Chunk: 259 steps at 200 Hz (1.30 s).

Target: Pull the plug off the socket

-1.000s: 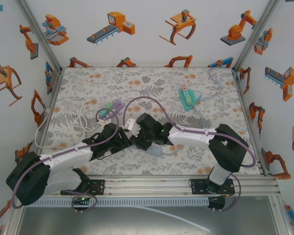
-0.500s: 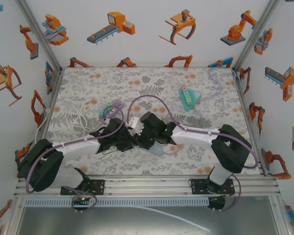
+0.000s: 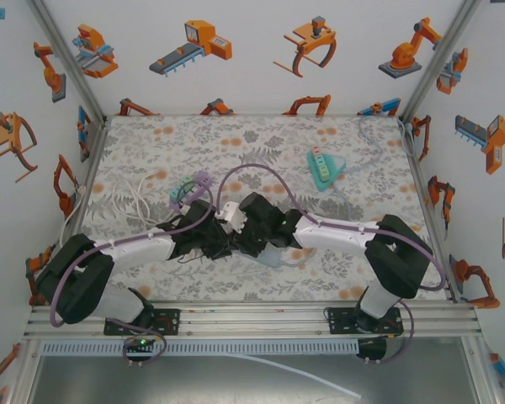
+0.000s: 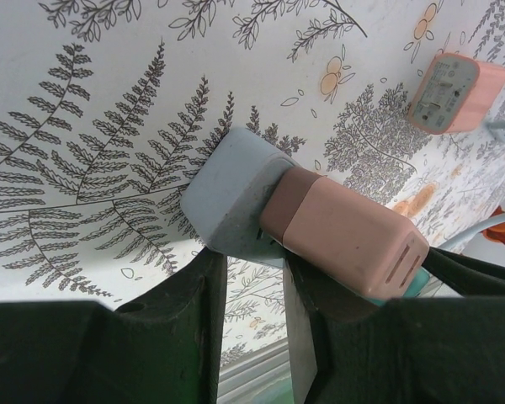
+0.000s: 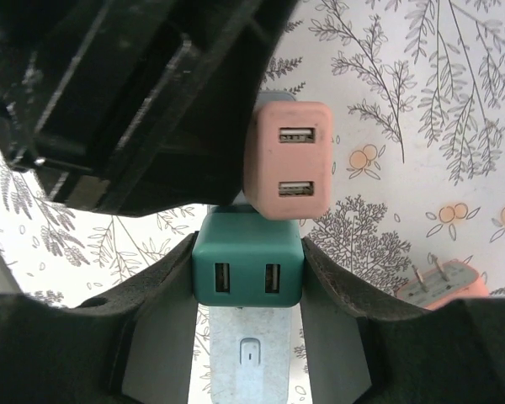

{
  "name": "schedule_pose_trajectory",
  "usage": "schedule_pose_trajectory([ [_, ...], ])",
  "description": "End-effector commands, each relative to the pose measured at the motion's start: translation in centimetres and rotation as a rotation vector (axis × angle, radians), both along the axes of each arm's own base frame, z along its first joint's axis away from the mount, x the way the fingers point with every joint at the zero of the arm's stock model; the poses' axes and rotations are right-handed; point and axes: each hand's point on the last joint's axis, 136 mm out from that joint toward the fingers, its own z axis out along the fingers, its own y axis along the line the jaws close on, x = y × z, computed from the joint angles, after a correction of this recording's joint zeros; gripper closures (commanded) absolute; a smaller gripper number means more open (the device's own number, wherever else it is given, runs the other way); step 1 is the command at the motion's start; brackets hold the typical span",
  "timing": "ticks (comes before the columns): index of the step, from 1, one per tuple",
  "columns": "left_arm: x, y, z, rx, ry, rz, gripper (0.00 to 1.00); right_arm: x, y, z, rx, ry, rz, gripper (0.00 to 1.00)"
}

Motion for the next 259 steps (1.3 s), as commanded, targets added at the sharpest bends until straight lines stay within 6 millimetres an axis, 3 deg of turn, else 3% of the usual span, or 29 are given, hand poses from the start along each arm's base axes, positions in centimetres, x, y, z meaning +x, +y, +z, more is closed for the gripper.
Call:
schedule_pose_trajectory([
  [1,-6.3,12.1,-9.6,0.563,0.219,0.046,0.68,1.4,3.1,7.5,0.241,0.057,-0.067,0.95],
  [29,-6.2,12.4,-9.6,0.566,0.219,0.057,0.68,2.6,2.4,7.2,0.129,0.028,-0.137,1.0],
  [51,-5.9,12.3,-9.6,0.555,0.217,0.058,0.68,2.0,2.6,7.0,0.103,0.045,-0.106,1.0],
  [78,-5.4,11.9,-9.1,0.532,0.195,0.047,0.66,2.2,2.0,9.5,0.203,0.014,-0.13,0.99],
  [97,-4.3,10.1,-8.1,0.446,0.128,0.013,0.63,3.5,0.2,11.8,0.281,-0.046,-0.211,0.98],
  [123,-2.3,8.0,-5.5,0.353,0.018,-0.016,0.56,6.7,-4.2,13.0,0.371,-0.113,-0.424,0.97],
  [146,-0.6,7.0,-2.4,0.316,-0.094,-0.032,0.52,9.4,-8.9,11.9,0.416,-0.114,-0.642,0.96],
  [167,0.3,6.5,0.6,0.267,-0.196,-0.039,0.48,11.6,-12.9,9.6,0.416,-0.001,-0.876,0.96],
  [180,0.5,6.6,2.5,0.246,-0.267,-0.037,0.46,12.3,-14.4,7.9,0.366,0.051,-0.975,0.96],
  [220,-0.2,6.2,8.0,0.111,-0.541,-0.116,0.38,14.1,-14.4,3.9,0.338,0.22,-1.129,0.94],
  [259,-2.1,6.1,11.1,0.058,-0.673,-0.229,0.33,15.9,-12.4,1.1,0.384,0.337,-1.156,0.94],
])
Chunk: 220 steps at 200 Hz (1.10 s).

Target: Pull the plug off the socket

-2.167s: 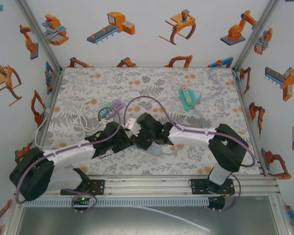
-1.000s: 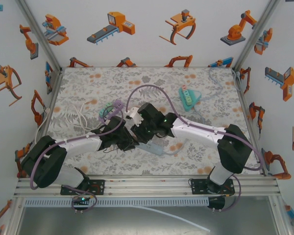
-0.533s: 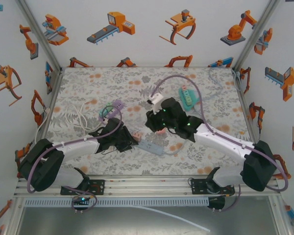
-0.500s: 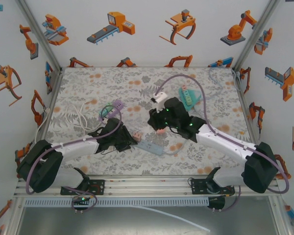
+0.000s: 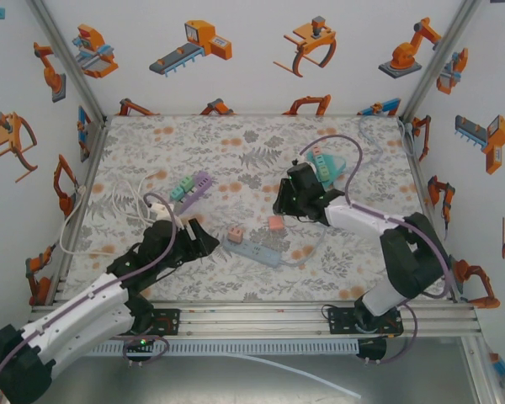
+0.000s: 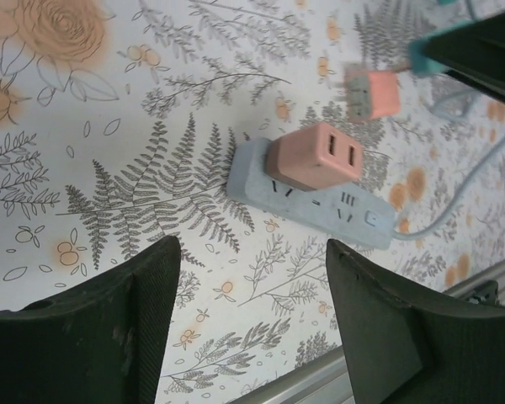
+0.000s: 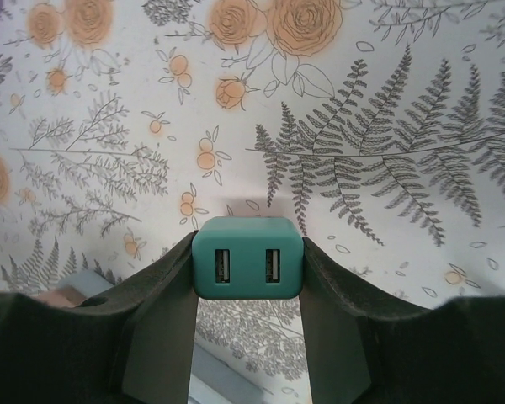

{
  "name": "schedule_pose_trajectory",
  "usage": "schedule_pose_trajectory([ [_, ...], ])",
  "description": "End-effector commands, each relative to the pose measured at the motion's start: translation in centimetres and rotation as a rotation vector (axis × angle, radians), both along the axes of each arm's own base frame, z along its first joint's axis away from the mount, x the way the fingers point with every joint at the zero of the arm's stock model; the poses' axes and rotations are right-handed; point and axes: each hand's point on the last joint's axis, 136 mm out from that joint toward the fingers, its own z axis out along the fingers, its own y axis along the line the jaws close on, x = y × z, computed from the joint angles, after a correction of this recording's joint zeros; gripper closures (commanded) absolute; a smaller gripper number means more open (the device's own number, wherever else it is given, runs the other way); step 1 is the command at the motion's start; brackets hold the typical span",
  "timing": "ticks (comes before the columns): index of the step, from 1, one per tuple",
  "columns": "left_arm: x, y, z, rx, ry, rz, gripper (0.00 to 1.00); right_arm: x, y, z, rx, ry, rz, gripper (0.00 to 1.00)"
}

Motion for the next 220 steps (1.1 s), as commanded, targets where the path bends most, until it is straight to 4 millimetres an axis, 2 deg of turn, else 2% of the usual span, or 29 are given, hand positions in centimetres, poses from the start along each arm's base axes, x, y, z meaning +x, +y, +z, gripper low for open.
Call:
schedule_pose_trajectory([
  [1,-1.1,-0.1,1.1,0.054,-0.076,-0.103,0.33,1.8,1.6,0.9,0.124,0.003,-0.063,0.94],
  [20,-1.5,0.2,1.7,0.068,-0.098,-0.122,0.32,2.2,2.1,-0.2,0.151,0.02,-0.078,0.93],
  [48,-1.5,0.8,1.8,0.084,-0.101,-0.103,0.28,1.9,2.2,-2.1,0.178,0.097,-0.134,0.87],
  [96,-1.3,0.9,1.9,0.091,-0.108,-0.09,0.13,1.0,1.1,-3.1,0.147,0.139,-0.178,0.54],
  [132,-1.1,1.7,1.9,0.105,-0.111,-0.047,0.11,0.5,-0.4,-2.3,0.111,0.116,-0.214,0.41],
  [148,-1.0,1.9,2.0,0.101,-0.113,-0.037,0.1,0.4,-1.0,-1.4,0.105,0.097,-0.229,0.33],
  [157,-1.0,1.9,2.0,0.096,-0.115,-0.034,0.1,0.4,-1.2,-0.4,0.104,0.076,-0.226,0.32],
  [186,-0.7,2.3,2.2,0.087,-0.116,0.003,0.08,0.6,-1.1,4.4,0.091,-0.068,-0.137,0.33],
  [220,-0.2,3.2,2.0,0.098,-0.109,0.068,0.07,-0.6,1.6,10.5,-0.006,-0.322,0.102,0.33],
])
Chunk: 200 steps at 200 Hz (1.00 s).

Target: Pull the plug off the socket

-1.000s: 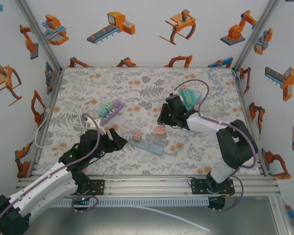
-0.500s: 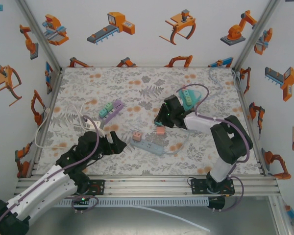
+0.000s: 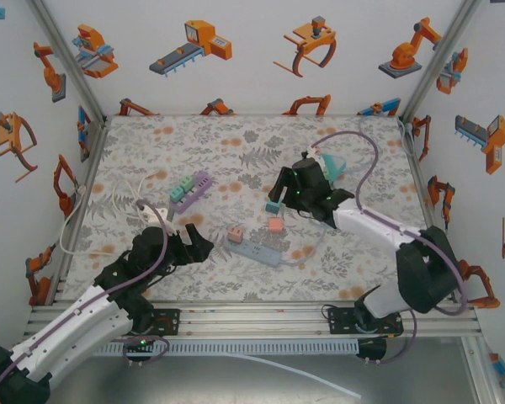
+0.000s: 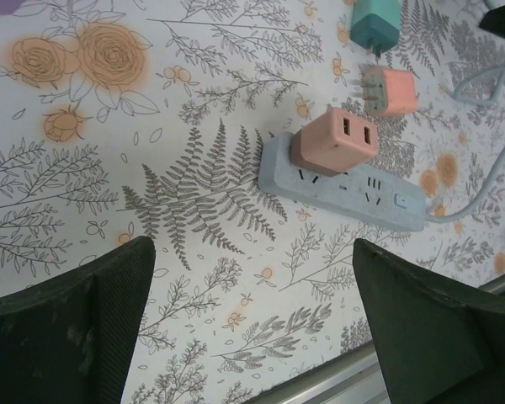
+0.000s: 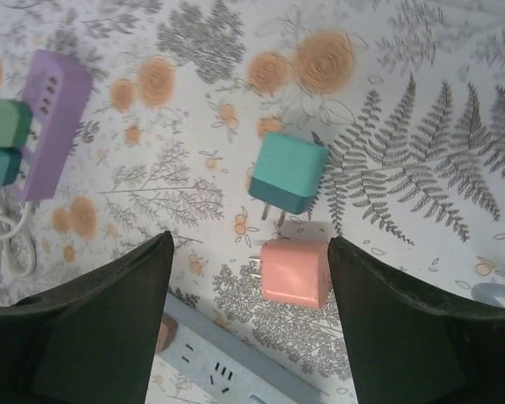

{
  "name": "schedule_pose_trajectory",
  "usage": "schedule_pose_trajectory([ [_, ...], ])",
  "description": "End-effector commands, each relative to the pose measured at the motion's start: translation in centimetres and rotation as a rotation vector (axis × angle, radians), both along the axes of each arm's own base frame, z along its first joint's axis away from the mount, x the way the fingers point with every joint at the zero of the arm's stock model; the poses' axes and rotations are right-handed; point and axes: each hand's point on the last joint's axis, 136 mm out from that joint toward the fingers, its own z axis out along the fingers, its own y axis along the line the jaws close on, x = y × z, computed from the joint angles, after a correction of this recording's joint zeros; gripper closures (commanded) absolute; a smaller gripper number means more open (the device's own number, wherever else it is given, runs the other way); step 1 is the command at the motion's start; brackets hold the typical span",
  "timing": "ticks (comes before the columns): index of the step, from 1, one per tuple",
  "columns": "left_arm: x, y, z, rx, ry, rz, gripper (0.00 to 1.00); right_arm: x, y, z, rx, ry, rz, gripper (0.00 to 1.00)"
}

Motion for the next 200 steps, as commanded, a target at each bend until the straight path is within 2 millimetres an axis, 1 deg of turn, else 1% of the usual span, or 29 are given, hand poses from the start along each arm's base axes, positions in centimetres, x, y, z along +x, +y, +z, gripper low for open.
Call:
schedule_pose_trajectory([
  [1,0.5,0.7,0.8,-0.006,-0.012,0.059,0.07,-0.7,1.8,4.6,-0.124,-0.216,0.165,0.33],
  [22,0.7,0.8,0.6,-0.003,0.003,0.078,0.06,-2.6,5.1,6.9,-0.172,-0.329,0.347,0.34],
  [41,0.9,0.9,0.1,0.01,0.023,0.096,0.05,-5.0,8.6,7.8,-0.235,-0.43,0.544,0.35],
  [51,1.1,0.8,0.1,0.009,0.029,0.1,0.04,-6.6,10.5,7.7,-0.268,-0.477,0.667,0.35],
  [62,1.2,0.8,-0.1,0.004,0.036,0.109,0.0,-8.4,12.5,7.2,-0.3,-0.515,0.79,0.36],
  [69,1.3,0.8,-0.2,-0.001,0.04,0.116,0.03,-9.5,13.5,6.9,-0.315,-0.529,0.859,0.36],
  [89,1.5,0.7,-0.5,-0.008,0.047,0.123,0.03,-11.9,15.8,5.5,-0.329,-0.538,1.032,0.36],
  [98,1.6,0.6,-0.6,-0.011,0.05,0.126,0.03,-12.2,16.3,4.6,-0.338,-0.519,1.069,0.36],
  [127,1.8,0.0,-0.8,-0.017,0.057,0.107,0.03,-11.5,16.8,1.9,-0.408,-0.443,1.103,0.35],
  [147,2.0,-0.3,-1.4,-0.006,0.083,0.111,0.03,-11.6,17.3,0.3,-0.42,-0.405,1.143,0.35],
  [163,2.0,-1.6,-1.5,-0.019,0.09,0.051,0.02,-12.3,17.8,-0.6,-0.393,-0.379,1.185,0.35],
  [175,2.2,-2.1,-1.7,-0.026,0.102,0.044,0.0,-12.5,18.0,-1.3,-0.386,-0.357,1.2,0.36],
  [200,2.8,-2.8,-1.7,-0.019,0.109,0.037,0.03,-12.5,18.0,-2.5,-0.386,-0.322,1.198,0.43],
])
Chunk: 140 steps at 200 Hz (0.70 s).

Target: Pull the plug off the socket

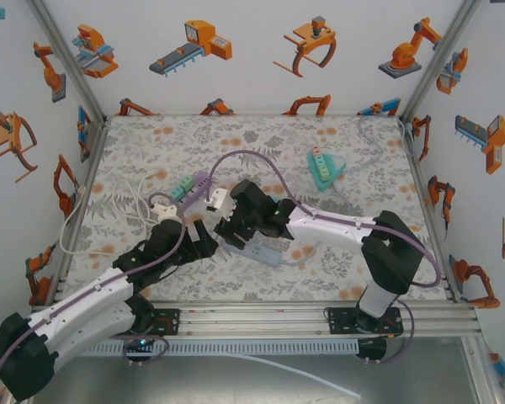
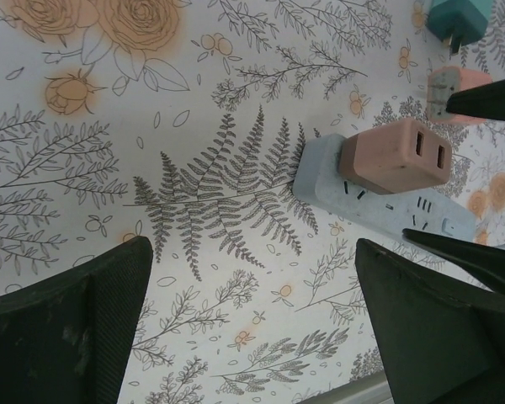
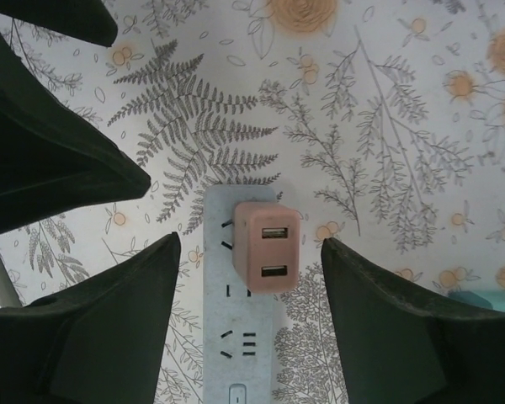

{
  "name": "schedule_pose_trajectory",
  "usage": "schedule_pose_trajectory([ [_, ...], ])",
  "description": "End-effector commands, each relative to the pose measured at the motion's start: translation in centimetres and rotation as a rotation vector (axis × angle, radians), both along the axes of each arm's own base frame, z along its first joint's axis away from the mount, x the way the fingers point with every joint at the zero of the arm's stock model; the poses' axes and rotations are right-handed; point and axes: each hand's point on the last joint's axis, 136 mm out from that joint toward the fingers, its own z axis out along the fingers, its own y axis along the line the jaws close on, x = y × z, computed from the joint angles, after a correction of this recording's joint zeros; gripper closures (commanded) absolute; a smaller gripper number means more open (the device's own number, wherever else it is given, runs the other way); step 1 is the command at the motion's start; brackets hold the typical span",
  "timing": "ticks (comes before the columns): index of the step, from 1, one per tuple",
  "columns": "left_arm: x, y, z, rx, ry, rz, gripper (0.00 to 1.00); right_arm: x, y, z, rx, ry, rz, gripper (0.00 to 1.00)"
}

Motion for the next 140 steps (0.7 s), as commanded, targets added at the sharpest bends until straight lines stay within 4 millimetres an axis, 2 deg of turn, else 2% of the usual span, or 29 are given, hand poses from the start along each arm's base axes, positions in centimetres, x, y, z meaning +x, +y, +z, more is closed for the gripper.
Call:
schedule_pose_trajectory([
  [1,1.3,-1.7,2.6,-0.07,-0.049,-0.021,0.03,-0.3,0.5,0.4,0.012,0.015,0.03,0.43],
  [28,1.9,-2.6,2.2,-0.073,-0.046,-0.031,0.05,-0.5,0.3,-0.5,0.009,0.028,0.03,0.49],
  [64,2.6,-2.6,0.5,-0.013,0.013,0.007,0.18,-0.5,0.4,-0.5,0.024,0.033,0.017,0.59],
  [75,2.8,-2.7,0.3,-0.016,0.014,0.008,0.23,-0.2,0.4,-0.3,0.035,0.015,0.006,0.58],
  [95,2.7,-2.8,-0.2,-0.013,0.02,0.007,0.23,0.4,0.2,0.2,0.051,-0.021,-0.018,0.45],
  [109,2.7,-3.2,-0.6,-0.007,0.033,-0.01,0.23,0.2,0.5,0.3,0.065,-0.028,0.001,0.45],
  [140,2.6,-4.3,-1.7,0.0,0.077,-0.051,0.24,0.5,0.7,-0.9,0.039,-0.03,0.007,0.48],
])
